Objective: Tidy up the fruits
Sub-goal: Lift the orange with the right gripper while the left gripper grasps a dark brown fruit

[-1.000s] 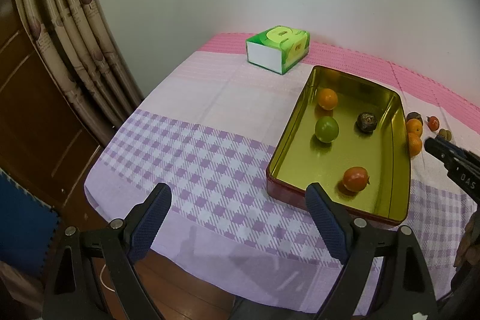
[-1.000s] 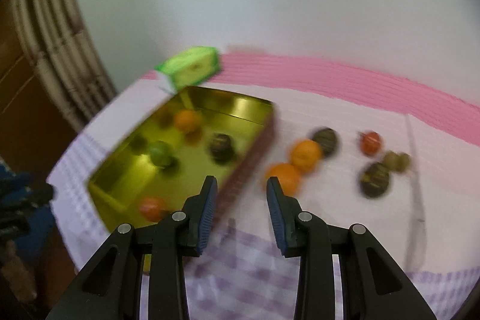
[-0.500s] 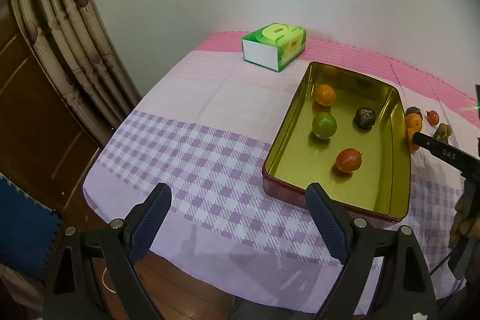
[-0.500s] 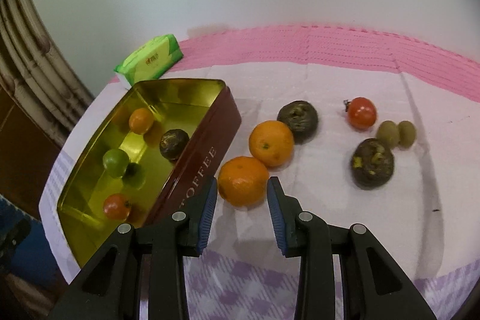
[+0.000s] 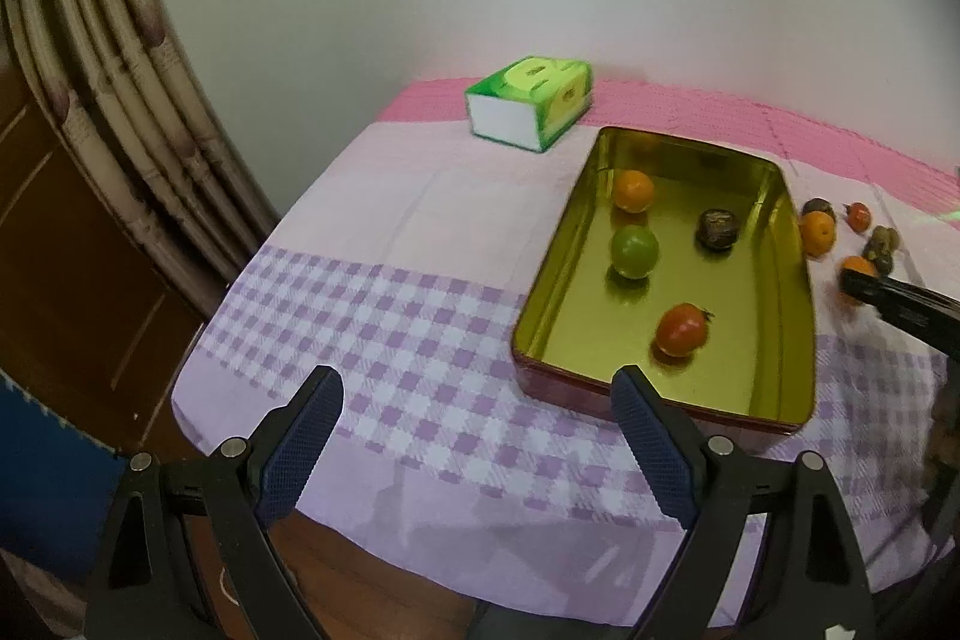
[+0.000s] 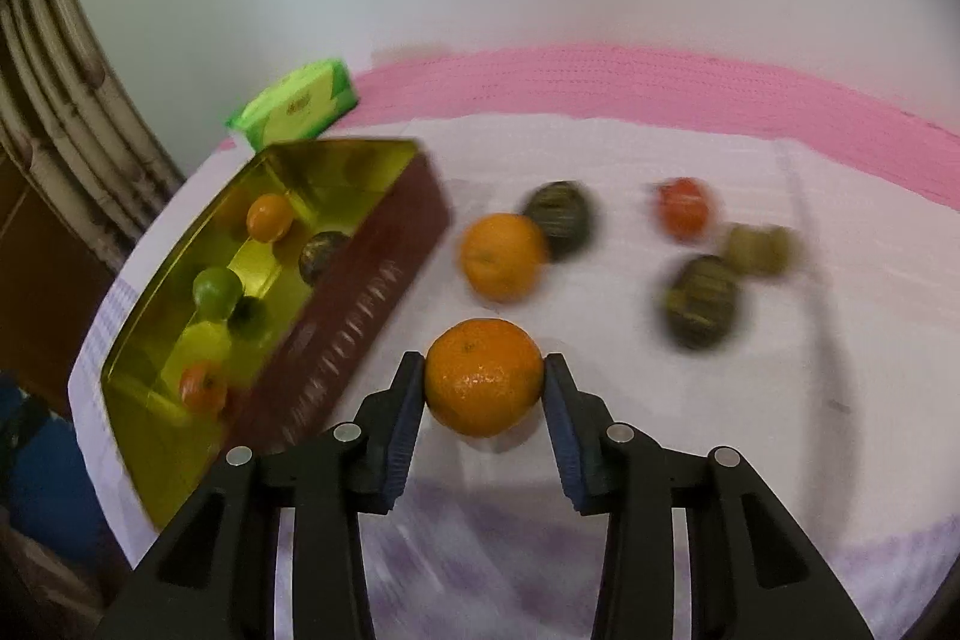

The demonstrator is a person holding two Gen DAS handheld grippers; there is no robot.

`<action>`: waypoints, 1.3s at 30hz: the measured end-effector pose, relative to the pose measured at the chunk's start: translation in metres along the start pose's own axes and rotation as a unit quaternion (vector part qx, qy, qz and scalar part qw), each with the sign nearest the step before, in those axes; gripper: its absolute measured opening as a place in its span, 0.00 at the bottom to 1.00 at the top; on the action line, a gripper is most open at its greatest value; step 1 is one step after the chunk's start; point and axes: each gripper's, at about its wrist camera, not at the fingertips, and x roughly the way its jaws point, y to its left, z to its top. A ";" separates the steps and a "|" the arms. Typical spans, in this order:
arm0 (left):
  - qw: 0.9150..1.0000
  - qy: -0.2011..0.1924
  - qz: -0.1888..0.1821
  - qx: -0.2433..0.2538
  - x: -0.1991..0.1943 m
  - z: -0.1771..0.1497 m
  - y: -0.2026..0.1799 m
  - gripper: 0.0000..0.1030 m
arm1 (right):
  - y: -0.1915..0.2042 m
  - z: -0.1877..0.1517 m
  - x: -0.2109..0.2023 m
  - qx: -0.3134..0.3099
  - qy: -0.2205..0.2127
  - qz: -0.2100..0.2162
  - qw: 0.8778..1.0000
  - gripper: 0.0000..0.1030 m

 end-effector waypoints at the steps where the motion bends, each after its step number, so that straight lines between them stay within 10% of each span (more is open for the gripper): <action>1: 1.000 -0.003 -0.003 0.004 -0.002 -0.001 -0.002 0.86 | -0.013 -0.004 -0.010 0.003 -0.007 -0.017 1.000 0.39; 13: 0.983 -0.077 -0.124 0.111 -0.057 -0.003 -0.064 0.86 | -0.204 -0.022 -0.049 0.109 -0.002 -0.208 0.972 0.39; 24: 0.943 -0.063 -0.254 0.205 -0.051 0.040 -0.181 0.86 | -0.231 -0.024 -0.044 0.136 -0.027 -0.212 0.967 0.40; 33: 0.923 -0.011 -0.300 0.240 0.007 0.067 -0.267 0.86 | -0.238 -0.027 -0.050 0.156 -0.041 -0.185 0.969 0.40; 39: 0.924 0.024 -0.292 0.245 0.050 0.083 -0.297 0.77 | -0.241 -0.027 -0.050 0.157 -0.043 -0.177 0.971 0.40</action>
